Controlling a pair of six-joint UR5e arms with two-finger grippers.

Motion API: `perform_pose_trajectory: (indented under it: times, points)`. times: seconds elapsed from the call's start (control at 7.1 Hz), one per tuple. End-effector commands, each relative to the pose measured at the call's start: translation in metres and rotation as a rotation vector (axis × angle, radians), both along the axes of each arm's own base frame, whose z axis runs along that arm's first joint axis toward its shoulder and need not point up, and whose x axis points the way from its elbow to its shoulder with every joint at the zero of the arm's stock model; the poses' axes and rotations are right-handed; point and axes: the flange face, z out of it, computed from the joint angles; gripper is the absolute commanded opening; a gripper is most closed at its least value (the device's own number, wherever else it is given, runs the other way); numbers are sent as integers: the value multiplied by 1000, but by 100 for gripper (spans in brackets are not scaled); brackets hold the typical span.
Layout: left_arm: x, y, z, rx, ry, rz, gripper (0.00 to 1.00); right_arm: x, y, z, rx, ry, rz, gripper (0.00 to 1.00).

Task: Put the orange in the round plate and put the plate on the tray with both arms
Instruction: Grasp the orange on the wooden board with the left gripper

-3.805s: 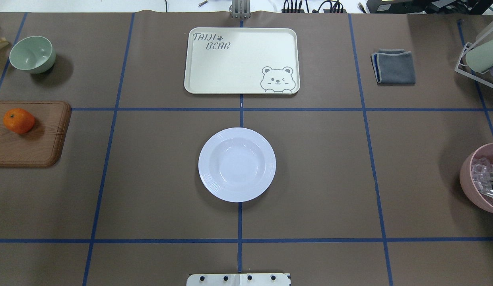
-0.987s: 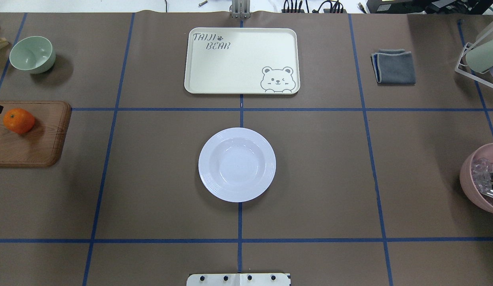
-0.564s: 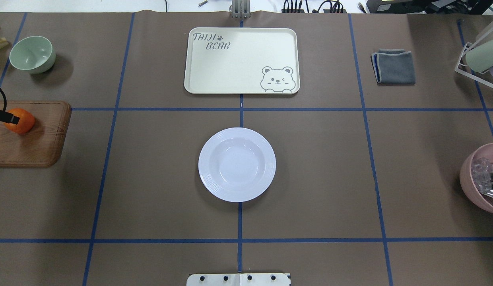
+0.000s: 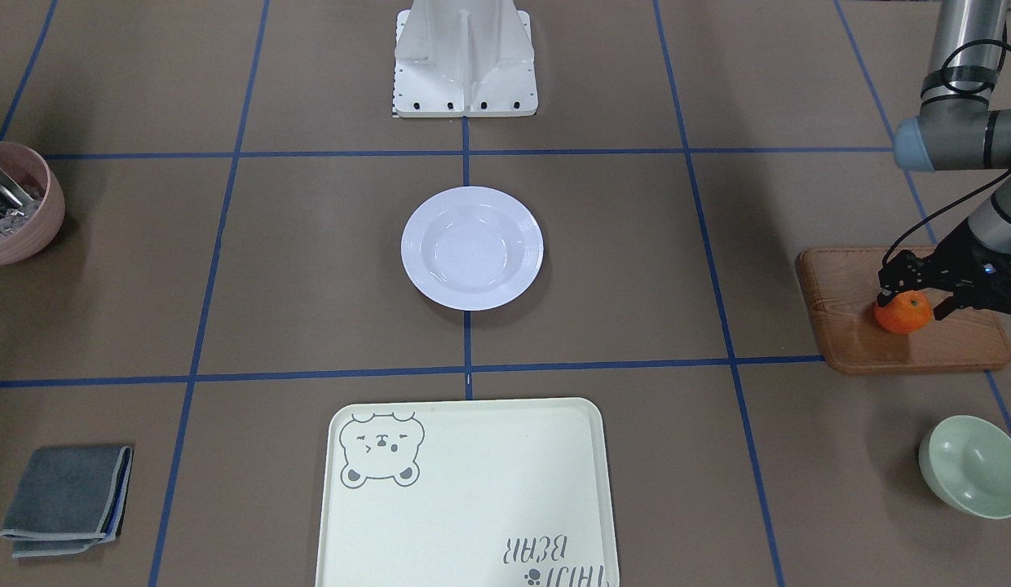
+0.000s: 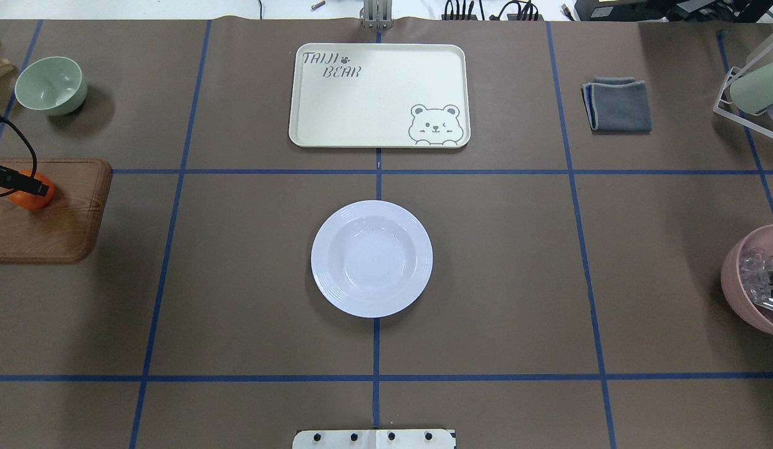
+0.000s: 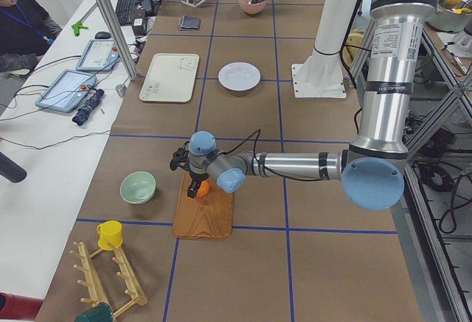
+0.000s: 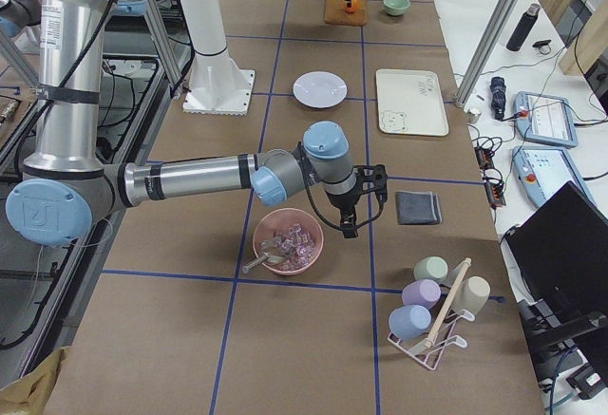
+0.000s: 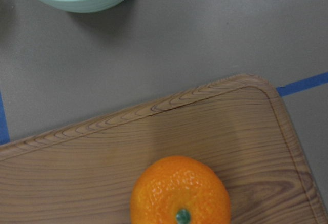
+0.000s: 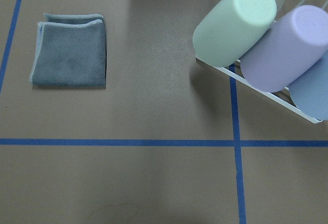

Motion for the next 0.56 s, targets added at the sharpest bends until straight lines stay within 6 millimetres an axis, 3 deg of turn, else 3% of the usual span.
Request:
perform_pose_trajectory:
  times: [0.0,0.14,0.42]
  points:
    - [5,-1,0,3,-2,8,17,0,0,1,-2,0,-1,100]
    - [5,-1,-10,16,9,5,0,0,0,1,-2,0,-2,100]
    - [14,-8,-88,31,96,22,0,-1,0,0,7,-3,-7,100]
